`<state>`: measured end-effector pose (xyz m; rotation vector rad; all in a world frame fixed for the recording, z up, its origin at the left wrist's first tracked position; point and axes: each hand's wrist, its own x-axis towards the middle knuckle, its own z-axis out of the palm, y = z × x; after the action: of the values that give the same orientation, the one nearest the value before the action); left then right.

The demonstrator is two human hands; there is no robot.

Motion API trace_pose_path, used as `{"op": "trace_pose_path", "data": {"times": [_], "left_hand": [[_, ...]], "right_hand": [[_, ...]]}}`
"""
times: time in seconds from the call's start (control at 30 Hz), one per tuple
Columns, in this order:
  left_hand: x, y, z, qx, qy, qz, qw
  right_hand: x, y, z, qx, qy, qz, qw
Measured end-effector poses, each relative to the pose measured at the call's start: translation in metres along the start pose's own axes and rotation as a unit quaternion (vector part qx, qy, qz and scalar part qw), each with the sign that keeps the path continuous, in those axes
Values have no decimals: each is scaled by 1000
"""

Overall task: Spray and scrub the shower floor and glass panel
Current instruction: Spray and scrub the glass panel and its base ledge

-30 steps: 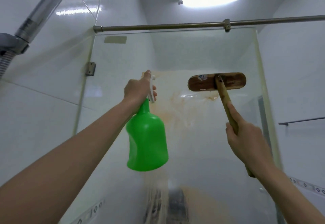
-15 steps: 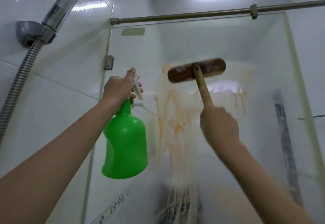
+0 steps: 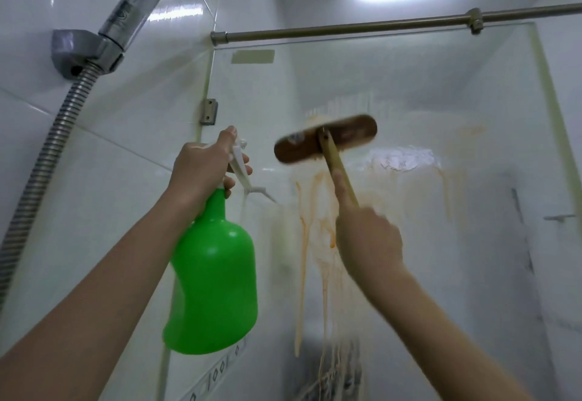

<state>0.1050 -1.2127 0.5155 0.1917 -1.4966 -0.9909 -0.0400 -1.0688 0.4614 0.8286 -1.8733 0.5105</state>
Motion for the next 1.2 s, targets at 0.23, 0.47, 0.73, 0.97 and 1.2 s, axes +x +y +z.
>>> {"op": "trace_pose_path", "data": {"times": [0.23, 0.47, 0.73, 0.97, 1.2], "left_hand": [[-17, 2, -17, -13, 10, 5, 1000], [-44, -15, -34, 6, 11, -16, 1000], [-82, -49, -38, 12, 23, -45, 999], [-105, -46, -23, -5, -10, -51, 999], [-112, -41, 7, -21, -43, -42, 998]], "right_hand": [[7, -3, 5, 9, -31, 12, 999], [4, -14, 23, 3, 6, -25, 1000], [-176, 11, 83, 107, -25, 42, 993], [-39, 15, 45, 66, -10, 33, 997], [-134, 53, 25, 99, -89, 73, 988]]}}
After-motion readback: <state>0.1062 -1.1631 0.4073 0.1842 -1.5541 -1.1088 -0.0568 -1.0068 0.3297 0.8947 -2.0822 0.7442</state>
